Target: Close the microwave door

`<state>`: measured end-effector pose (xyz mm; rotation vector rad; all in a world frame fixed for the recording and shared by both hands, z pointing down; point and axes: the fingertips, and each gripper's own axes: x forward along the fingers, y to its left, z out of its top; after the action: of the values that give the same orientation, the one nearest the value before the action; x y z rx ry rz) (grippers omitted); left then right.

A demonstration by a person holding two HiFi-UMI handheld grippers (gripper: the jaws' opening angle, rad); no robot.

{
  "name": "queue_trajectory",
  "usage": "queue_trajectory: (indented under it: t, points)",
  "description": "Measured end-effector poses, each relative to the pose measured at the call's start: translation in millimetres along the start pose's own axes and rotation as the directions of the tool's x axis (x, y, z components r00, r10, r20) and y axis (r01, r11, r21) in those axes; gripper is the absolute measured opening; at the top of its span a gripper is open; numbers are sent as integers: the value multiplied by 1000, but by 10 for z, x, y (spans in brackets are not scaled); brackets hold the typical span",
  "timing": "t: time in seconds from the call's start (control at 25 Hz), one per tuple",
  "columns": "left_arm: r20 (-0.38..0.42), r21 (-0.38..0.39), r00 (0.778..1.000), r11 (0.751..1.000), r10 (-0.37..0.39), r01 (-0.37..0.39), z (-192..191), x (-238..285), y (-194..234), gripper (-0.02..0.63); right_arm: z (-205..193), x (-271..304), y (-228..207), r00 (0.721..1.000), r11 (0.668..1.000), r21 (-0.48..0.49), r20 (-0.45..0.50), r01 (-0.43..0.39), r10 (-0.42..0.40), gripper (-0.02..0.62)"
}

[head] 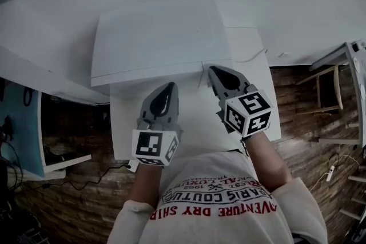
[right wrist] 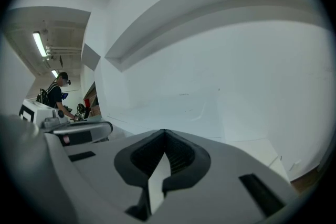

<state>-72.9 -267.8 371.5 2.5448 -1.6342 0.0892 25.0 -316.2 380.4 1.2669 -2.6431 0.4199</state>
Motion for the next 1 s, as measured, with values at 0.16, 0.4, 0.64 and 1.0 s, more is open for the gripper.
queue_trajectory:
  t: [0.16,0.4,0.64,1.0]
  points:
    - [54,39,998,999,-17,15,276,-84,-75,5,29,-175,114,992,994,-79,112,74,-65,12]
    - [112,115,993,993,-35,22,409,-158,-225,5,35,-389,178,967,976,-139,216,170,-138,12]
    - [84,83,993,994,-78,71,315,-158,-388,5,-83,-464,164,962,974,-132,226,183,-151,12]
    - [83,72,995,997,-48,42,214,-150,-237,5,-186,-388,171,969,976,-118,188,185,-161,12]
